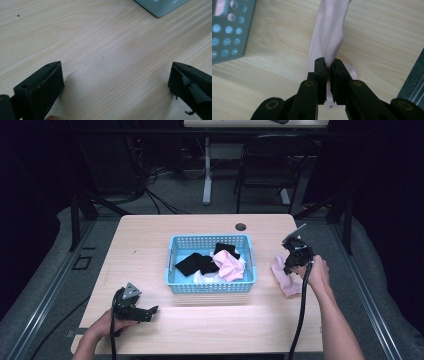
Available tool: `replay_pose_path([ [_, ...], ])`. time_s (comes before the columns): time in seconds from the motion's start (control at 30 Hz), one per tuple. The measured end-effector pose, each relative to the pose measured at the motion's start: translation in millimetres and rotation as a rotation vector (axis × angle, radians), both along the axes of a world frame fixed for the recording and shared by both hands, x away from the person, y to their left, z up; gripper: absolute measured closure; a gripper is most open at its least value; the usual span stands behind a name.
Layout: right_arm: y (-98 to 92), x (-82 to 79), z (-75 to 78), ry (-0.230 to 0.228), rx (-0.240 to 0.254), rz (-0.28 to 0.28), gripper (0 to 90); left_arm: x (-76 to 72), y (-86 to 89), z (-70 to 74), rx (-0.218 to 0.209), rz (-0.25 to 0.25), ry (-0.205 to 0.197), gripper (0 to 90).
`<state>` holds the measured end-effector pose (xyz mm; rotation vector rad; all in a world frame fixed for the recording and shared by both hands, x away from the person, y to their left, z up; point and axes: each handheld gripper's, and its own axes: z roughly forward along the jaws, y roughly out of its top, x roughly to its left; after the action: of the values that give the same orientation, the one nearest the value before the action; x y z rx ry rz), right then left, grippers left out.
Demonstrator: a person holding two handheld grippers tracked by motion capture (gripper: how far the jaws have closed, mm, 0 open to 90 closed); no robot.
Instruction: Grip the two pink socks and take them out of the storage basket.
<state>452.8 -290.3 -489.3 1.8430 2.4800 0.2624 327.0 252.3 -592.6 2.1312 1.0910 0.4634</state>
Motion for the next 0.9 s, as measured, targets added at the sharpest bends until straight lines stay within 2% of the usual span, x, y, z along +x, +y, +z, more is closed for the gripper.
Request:
replay_pose_path([
  [0.1,-1.2,0.5,-3.4,0.006,0.001,-0.001,70.0,0.0,0.0,0.0,0.000,0.000,0.000,0.0],
  [0.13,-1.2,0.5,-3.4,0.006,0.001,-0.001,70.0,0.0,0.0,0.0,0.000,0.000,0.000,0.0],
  [0.17,-1.2,0.4,-1.3,-0.001,-0.005,0.001,64.2,0.0,0.0,0.0,0.000,0.000,0.000,0.0],
  [0.23,-0.9,-0.8,5.0,-0.033,0.014,-0.012,58.1,0.0,0.0,0.0,0.000,0.000,0.000,0.0],
  [0.27,-0.9,-0.8,5.0,-0.033,0.014,-0.012,58.1,0.0,0.0,0.0,0.000,0.000,0.000,0.0],
  [0.33,-0.5,-1.7,17.4,-0.055,0.037,-0.004,48.3,0.0,0.0,0.0,0.000,0.000,0.000,0.0],
  [0.37,0.1,-2.0,22.7,-0.058,0.023,0.006,43.9,0.0,0.1,0.0,0.001,-0.001,0.000,0.0],
  [0.4,0.1,-2.0,22.7,-0.058,0.023,0.006,43.9,0.0,0.1,0.0,0.001,-0.001,0.000,0.0],
  [0.47,3.5,-4.3,35.6,-0.085,0.040,0.024,34.6,0.0,0.0,0.0,0.000,0.000,0.000,0.0],
  [0.5,6.4,-5.8,39.3,-0.105,0.048,0.014,30.8,0.0,0.0,0.0,0.000,0.000,0.000,0.0],
  [0.53,6.4,-5.8,39.3,-0.105,0.048,0.014,30.8,0.0,0.0,0.0,0.000,0.000,0.000,0.0],
  [0.57,10.2,-6.9,48.8,-0.110,0.057,0.047,26.3,0.0,0.0,0.0,0.000,0.000,0.000,0.0],
  [0.63,17.1,-8.4,57.0,-0.137,0.068,0.066,21.8,0.0,0.0,0.0,0.000,0.000,0.000,0.0],
  [0.67,17.1,-8.4,57.0,-0.137,0.068,0.066,21.8,0.0,0.0,0.0,0.000,0.000,0.000,0.0],
  [0.7,25.5,-9.5,66.5,-0.154,0.080,0.093,19.1,0.0,0.0,0.0,0.000,0.000,0.000,0.0],
  [0.73,25.5,-9.5,66.5,-0.154,0.080,0.093,19.1,0.0,0.0,0.0,0.000,0.000,0.000,0.0],
  [0.77,35.8,-10.3,75.9,-0.171,0.086,0.124,15.9,0.0,0.0,0.0,0.000,0.000,0.000,0.0],
  [0.9,58.1,-11.2,92.7,-0.203,0.106,0.193,14.3,0.0,0.0,0.0,0.000,0.000,0.000,0.0],
])
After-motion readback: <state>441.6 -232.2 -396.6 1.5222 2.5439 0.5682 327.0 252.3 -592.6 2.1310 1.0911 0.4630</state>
